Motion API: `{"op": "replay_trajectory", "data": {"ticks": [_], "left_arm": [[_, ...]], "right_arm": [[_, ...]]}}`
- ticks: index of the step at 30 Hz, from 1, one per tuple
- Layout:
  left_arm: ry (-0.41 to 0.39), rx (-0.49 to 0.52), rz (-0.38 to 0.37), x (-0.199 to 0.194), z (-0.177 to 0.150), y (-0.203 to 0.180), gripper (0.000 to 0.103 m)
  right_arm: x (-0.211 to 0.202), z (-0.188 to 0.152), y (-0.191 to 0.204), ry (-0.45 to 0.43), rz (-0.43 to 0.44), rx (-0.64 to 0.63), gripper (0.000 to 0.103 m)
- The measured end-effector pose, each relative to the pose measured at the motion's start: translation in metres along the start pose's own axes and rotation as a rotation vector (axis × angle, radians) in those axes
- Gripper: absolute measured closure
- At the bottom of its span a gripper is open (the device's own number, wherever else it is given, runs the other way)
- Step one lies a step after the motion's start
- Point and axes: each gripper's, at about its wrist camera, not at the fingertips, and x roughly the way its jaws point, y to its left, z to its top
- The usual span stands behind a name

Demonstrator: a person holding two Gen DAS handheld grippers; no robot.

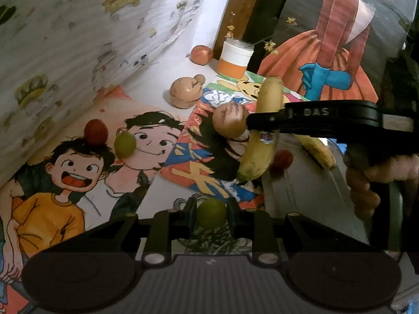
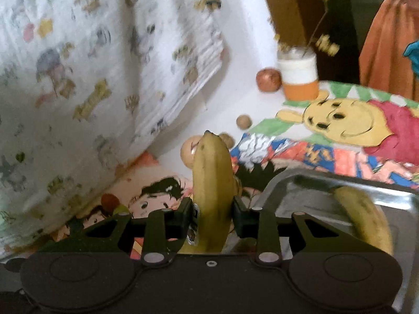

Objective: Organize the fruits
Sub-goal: 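Close the right gripper on the second banana and lift it, then carry the banana over the tray and release it beside the first banana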

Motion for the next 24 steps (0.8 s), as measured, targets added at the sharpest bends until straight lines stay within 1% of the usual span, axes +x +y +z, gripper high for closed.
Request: {"op": "replay_trajectory", "data": {"ticks": [6, 11, 14, 19, 24], "left_arm": [[-0.027, 0.019, -0.028, -0.003, 0.010, -0.015, 0.076], [-0.055, 0.044, -0.072, -0.004, 0.020, -0.032, 0.076], [-0.057, 0.067, -0.099, 0.000, 0.022, -0.045, 0.076], [-0.043, 0.113, -0.148, 0.013, 0.021, -0.066, 0.076], [-0.015, 0.139, -0.171, 0.031, 0.018, -0.081, 0.076]], "right_arm": [[-0.048, 0.016, -0.009, -0.088, -0.017, 0.000, 0.069], [-0.083, 0.025, -0.022, -0.099, -0.094, -0.057, 0.069], [-0.097, 0.024, -0.035, -0.082, -0.149, -0.063, 0.069], [-0.113, 0.014, -0.055, -0.024, -0.232, -0.085, 0.069], [-0.111, 0.006, -0.067, 0.035, -0.301, -0.130, 0.069]]}}
